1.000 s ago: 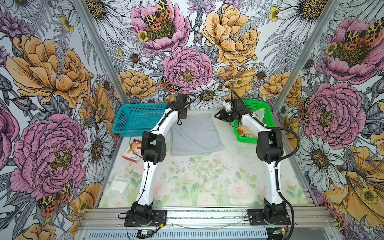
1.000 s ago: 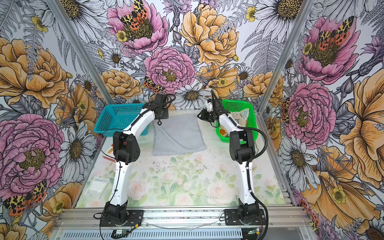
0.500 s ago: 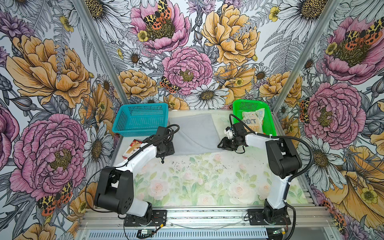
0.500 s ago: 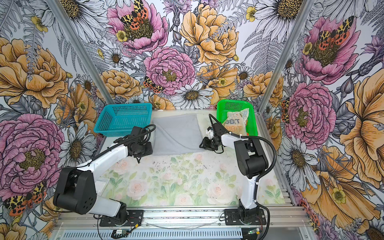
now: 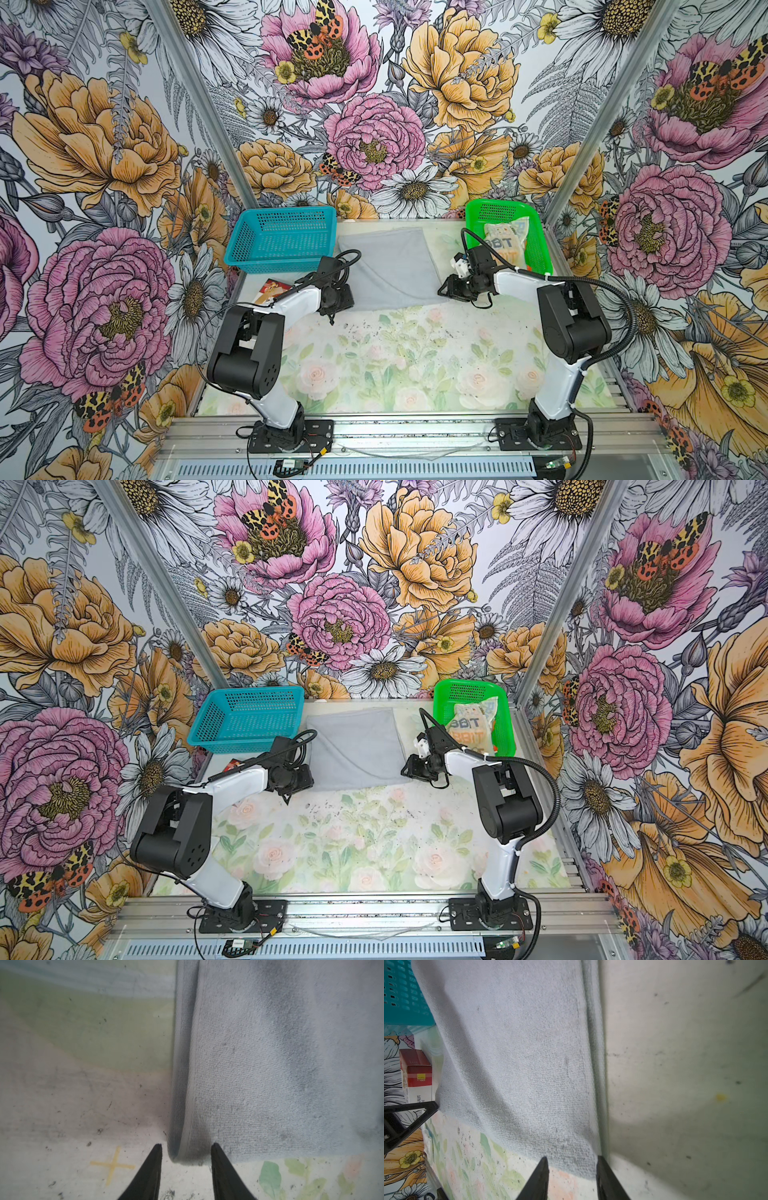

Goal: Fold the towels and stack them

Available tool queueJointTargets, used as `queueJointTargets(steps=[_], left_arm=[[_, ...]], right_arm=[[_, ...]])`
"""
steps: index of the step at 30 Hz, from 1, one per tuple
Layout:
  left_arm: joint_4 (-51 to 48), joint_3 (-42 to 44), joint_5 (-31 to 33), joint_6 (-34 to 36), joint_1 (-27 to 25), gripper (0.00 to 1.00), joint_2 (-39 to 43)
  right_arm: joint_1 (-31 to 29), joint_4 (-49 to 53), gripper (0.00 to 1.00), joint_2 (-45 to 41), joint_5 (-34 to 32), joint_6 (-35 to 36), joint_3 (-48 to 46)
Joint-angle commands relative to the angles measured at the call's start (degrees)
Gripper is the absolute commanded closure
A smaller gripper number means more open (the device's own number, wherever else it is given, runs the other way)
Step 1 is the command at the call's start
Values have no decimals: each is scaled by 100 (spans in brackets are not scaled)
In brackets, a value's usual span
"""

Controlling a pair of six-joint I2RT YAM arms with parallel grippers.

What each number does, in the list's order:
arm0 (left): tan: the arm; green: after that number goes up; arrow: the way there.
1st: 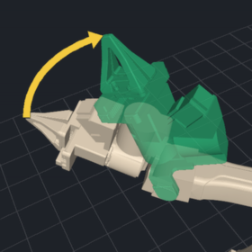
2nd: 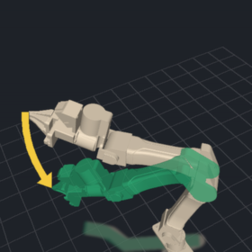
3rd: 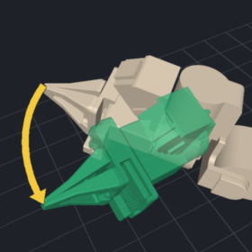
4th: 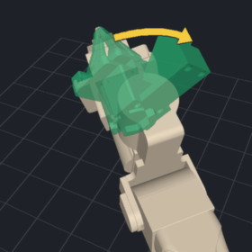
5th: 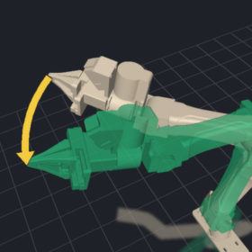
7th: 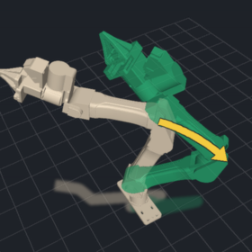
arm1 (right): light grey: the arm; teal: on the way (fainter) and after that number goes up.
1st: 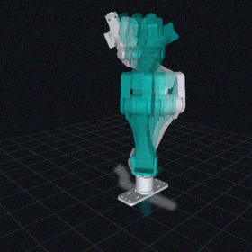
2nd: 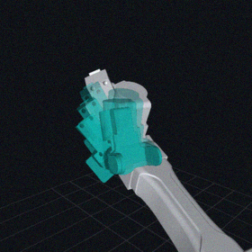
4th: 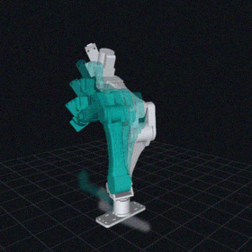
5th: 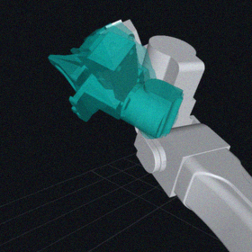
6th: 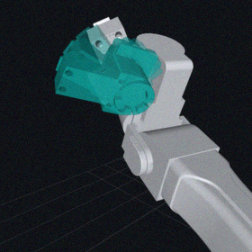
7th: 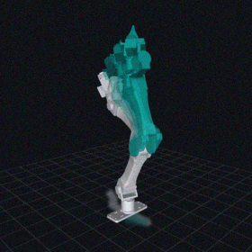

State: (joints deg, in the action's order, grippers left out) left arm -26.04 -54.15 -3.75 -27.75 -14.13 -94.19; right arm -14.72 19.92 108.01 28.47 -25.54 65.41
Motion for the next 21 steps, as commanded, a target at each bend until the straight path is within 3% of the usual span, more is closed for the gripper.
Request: queueJointTargets(steps=[1,7,9,11,14,18,21], left_arm=[[361,-96,-199,-80,29,59,-133],[516,-22,-207,-97,18,66,-288],[526,33,-261,-108,7,77,-269],[498,165,-269,-170,7,100,-116],[473,537,-35,-283,4,100,259],[185,880,644,-516,-4,100,495],[198,1053,670,-655,-19,100,451]], right_arm=[[-33,-39,60,-198,-200,118,-193],[-24,-32,61,-116,-158,136,-335],[-23,-24,64,-69,-122,144,-330],[-27,-32,75,-52,-78,150,-294],[-13,-30,99,7,-18,122,-201],[4,-14,100,47,23,100,-144],[6,44,100,-19,32,102,-204]])
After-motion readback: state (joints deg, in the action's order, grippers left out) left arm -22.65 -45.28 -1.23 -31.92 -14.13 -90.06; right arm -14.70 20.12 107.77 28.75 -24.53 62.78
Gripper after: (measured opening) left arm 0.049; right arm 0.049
